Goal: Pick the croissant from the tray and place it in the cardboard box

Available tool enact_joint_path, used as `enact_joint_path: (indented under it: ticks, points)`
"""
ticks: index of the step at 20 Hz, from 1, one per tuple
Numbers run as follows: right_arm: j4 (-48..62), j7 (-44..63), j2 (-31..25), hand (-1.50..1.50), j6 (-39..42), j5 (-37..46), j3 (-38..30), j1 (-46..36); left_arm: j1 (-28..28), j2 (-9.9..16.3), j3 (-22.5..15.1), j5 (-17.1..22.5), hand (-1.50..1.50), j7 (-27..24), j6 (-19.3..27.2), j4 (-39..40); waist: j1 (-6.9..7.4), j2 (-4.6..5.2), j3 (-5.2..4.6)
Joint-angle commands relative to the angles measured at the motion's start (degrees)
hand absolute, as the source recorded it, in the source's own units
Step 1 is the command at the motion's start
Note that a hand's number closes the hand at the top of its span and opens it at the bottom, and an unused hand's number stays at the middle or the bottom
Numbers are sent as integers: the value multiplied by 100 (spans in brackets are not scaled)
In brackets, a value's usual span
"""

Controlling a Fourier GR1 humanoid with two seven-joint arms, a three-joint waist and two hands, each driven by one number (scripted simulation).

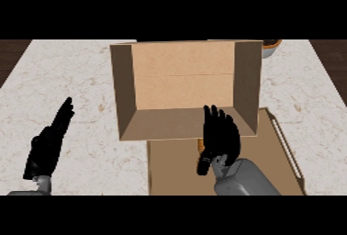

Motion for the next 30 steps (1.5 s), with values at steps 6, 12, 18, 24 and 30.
enact_joint_path:
  ticks: [6,12,18,24,30]
  points:
    - [160,289,239,-150,230,284,-227,84,355,-306,108,-236,0,-784,-14,372,4,6,-1]
    - [205,330,241,-150,121,298,-214,121,93,-319,69,-379,0,138,-152,-307,10,1,2]
    - [720,257,243,-150,-183,244,-13,34,9,-401,303,-359,0,-57,-297,7,17,6,1]
    - [862,27,243,150,-376,64,-215,228,265,-372,383,-348,0,-130,-469,-242,20,3,2]
    - [1334,-262,210,150,-946,1318,305,-13,137,-539,357,-546,0,-97,-375,-33,6,6,1]
